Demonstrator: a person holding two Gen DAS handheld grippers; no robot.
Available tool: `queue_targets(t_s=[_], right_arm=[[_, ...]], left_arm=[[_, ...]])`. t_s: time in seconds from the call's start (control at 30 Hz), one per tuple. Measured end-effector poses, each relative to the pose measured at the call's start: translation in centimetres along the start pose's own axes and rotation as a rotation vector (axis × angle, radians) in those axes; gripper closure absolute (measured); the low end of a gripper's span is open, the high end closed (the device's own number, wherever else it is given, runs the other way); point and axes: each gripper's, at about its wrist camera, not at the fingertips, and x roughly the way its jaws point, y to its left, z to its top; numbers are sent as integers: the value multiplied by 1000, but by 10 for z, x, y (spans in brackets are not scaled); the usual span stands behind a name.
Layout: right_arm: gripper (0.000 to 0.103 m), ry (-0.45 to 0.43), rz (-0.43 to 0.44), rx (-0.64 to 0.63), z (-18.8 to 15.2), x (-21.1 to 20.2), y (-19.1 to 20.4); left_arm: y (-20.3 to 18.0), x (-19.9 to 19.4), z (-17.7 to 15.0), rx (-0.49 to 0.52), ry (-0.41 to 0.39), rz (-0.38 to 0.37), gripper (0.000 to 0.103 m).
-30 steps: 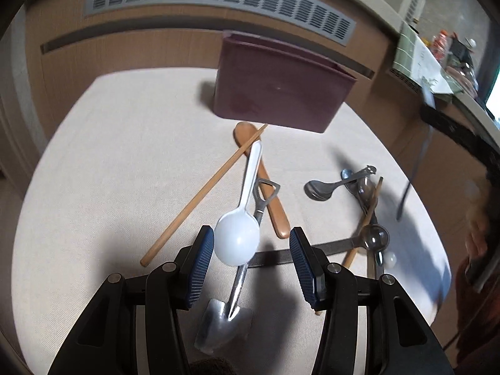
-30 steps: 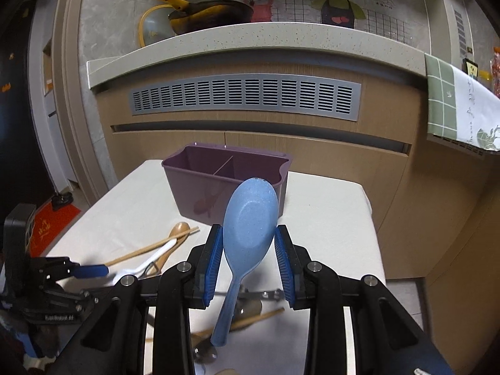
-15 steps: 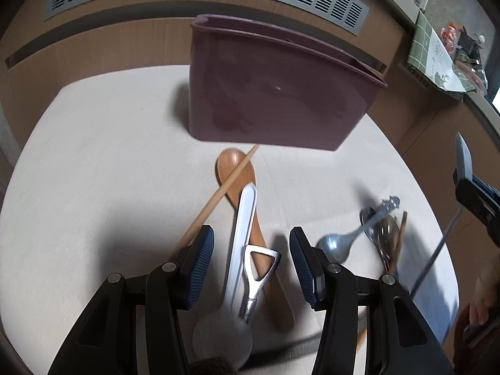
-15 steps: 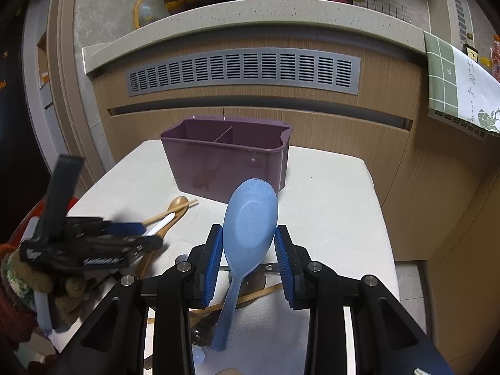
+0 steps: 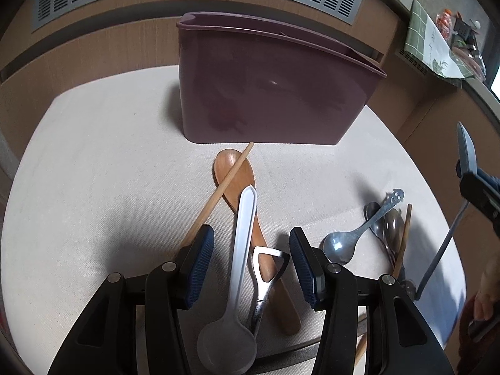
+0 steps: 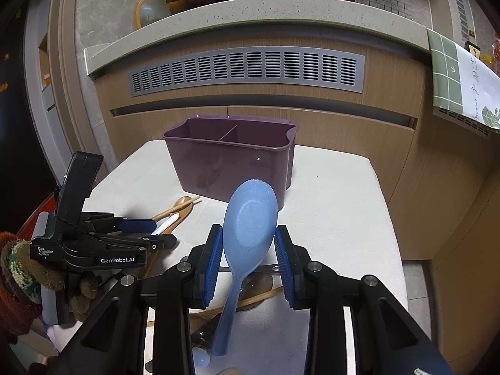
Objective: Organize utensils
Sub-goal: 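Carry the blue spoon to the maroon holder and open the right gripper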
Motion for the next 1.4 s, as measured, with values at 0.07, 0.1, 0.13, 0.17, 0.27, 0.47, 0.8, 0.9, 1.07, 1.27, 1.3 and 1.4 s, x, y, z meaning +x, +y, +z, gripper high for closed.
queue_targets(t_s=[0.07,0.1,0.13,0.17,0.27,0.47,0.8,0.9,1.07,1.27,1.3,1.4], right_arm=[[73,-1,-2,-2,0,0,0],[73,-2,-4,-3,0,0,0],[73,-2,-5,-4,0,0,0],[73,-4,-8,-5,0,0,0],[73,-8,-14,-8,0,0,-1],[73,-29,-38,7,-2,-2,-8],[73,-360,-33,-5,118,-58,-11],[73,-400,-38,-22,156,-48,-9],[73,-364,-73,-12,168,14,-14],[72,-190,-62,9,141,82,-23],[71,-152,-42,13,136,89,-24],[71,-87,58,40,126,97,-31]], left_arm=[[3,1,4,-34,1,0,64],[3,2,7,-28,-3,24,76],[1,4,8,-16,-4,36,78],[0,6,9,-2,-3,41,80],[-8,7,10,39,-7,57,90],[-14,-52,14,29,-178,29,92],[-24,-198,115,-16,-738,-66,92],[-13,-183,142,-55,-766,-70,92],[9,-120,158,-114,-750,-32,92],[19,-50,154,-114,-588,-105,89],[18,-47,151,-111,-562,-114,84],[25,-52,141,-131,-560,-127,63]])
